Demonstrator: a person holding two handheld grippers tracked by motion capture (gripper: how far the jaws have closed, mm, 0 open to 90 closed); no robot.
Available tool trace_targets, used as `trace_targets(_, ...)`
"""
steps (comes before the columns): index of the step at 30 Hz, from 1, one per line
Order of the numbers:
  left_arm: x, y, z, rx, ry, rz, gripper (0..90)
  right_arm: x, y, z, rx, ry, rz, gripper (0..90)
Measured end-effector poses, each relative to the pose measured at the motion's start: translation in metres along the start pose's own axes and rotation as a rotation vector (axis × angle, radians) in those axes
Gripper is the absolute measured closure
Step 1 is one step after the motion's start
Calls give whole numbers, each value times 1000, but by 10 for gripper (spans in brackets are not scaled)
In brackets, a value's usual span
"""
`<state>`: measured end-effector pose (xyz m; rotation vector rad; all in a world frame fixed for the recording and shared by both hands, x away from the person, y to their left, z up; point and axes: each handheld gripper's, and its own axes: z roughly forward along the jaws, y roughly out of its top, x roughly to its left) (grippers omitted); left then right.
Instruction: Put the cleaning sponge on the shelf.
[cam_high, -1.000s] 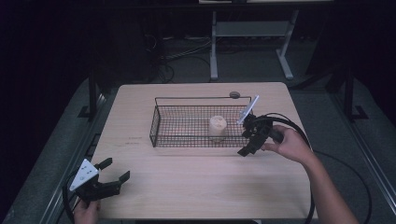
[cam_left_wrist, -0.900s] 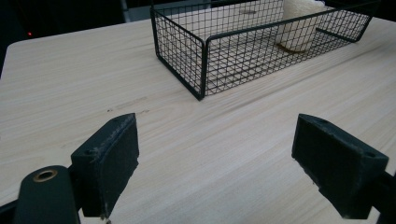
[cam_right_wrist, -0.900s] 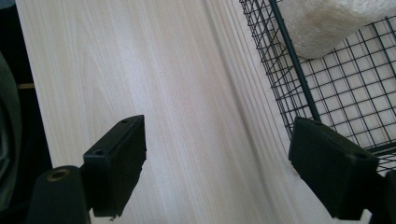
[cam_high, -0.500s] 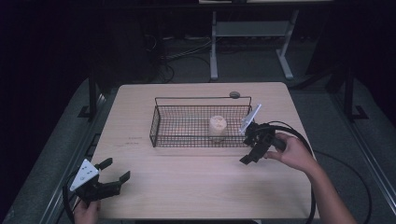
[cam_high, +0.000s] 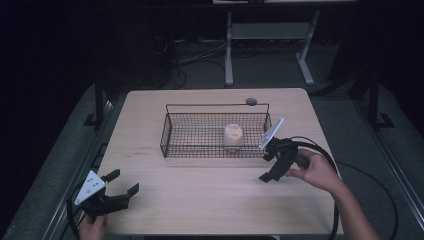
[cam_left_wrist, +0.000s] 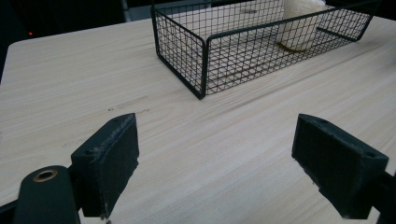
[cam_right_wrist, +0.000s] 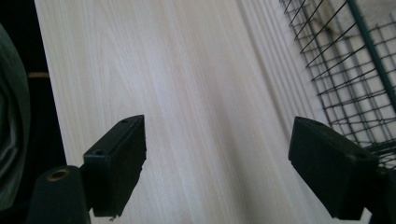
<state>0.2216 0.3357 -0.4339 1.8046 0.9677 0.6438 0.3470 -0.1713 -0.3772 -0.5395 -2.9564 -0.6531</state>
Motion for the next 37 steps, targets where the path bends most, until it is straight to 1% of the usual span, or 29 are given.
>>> trace_targets(1,0,0,0,-1,0,1,141,2,-2,1,-10,2,-5,185)
trace_targets(15,0,0,-1,-1,1,-2,141,10,-20,9,-22,7,9,185)
trace_targets(23,0,0,-1,0,2,2,141,16,-28,15,-30,7,8,185)
trace_targets(25,0,0,-1,0,1,0,141,18,-31,15,-42,8,5,185)
trace_targets(30,-1,-1,0,2,-1,3,141,24,-39,19,-44,4,10,185)
trace_targets(33,-1,-1,0,4,-1,3,141,26,-44,21,-54,2,14,185)
trace_targets(34,-1,-1,0,4,-1,3,141,27,-46,22,-54,3,24,185)
trace_targets(35,-1,-1,0,3,-2,3,141,28,-47,23,-58,2,20,185)
trace_targets(37,-1,-1,0,10,-1,6,141,31,-51,24,-67,-8,24,184)
